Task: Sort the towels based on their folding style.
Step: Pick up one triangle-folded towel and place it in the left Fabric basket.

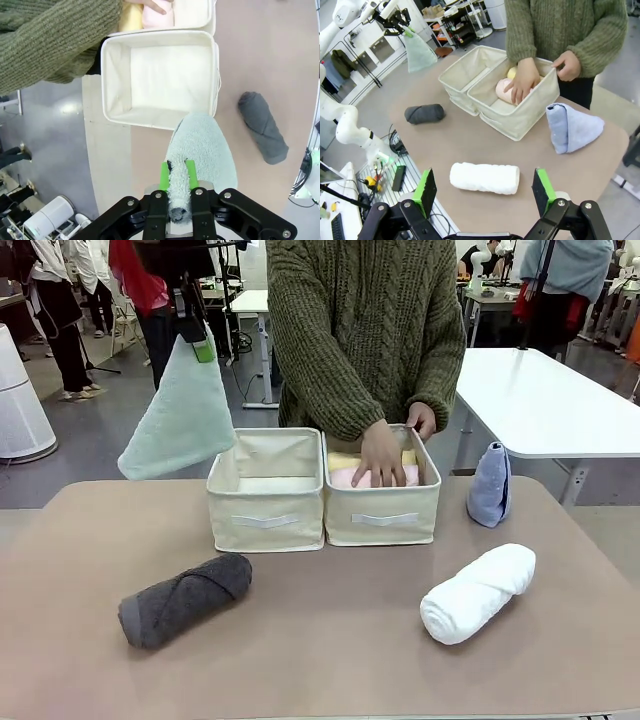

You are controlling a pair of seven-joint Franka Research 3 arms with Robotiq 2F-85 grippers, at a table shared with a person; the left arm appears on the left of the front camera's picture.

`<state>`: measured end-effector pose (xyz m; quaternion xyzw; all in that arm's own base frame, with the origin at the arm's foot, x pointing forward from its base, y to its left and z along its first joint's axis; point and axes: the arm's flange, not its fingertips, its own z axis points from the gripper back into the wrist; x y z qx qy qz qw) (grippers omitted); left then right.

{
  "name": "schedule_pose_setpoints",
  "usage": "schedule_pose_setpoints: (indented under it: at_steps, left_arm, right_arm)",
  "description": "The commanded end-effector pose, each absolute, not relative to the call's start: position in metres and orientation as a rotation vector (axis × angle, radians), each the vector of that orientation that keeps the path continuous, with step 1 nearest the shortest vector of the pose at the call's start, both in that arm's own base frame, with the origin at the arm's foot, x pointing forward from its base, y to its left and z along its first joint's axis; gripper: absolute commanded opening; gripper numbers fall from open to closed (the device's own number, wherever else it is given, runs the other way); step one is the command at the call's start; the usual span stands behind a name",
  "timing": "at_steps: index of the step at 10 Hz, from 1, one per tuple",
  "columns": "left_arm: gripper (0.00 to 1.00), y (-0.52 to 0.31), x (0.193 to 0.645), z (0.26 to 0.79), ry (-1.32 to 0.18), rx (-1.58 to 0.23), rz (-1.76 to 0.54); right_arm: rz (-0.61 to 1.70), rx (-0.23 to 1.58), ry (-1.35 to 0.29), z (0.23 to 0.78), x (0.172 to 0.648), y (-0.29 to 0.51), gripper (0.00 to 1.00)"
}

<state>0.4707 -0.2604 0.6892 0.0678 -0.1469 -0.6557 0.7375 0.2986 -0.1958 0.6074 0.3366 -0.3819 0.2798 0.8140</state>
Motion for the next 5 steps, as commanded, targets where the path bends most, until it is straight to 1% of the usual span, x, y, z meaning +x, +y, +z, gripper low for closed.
schedule_pose_setpoints:
  at_steps: [1, 2, 3, 5]
  left_arm:
    - [0.14, -0.253, 0.466, 0.690, -0.354, 0.160, -1.454]
    - [0.14, -0.260, 0.471, 0.689, -0.323, 0.149, -1.440]
    - [0.14, -0.277, 0.480, 0.693, -0.332, 0.164, -1.484]
    - [0.14, -0.302, 0.484, 0.691, -0.358, 0.131, -1.543]
  right_arm:
    - [0.606, 0.724, -0.827, 0.606, 0.299, -0.195, 1.00]
    - [0.606, 0.724, -0.827, 0.606, 0.299, -0.195, 1.00]
    - [0.606, 0.724, -0.827, 0.606, 0.299, -0.195, 1.00]
    - [0.606, 0.724, -0.827, 0.606, 0.299, -0.195, 1.00]
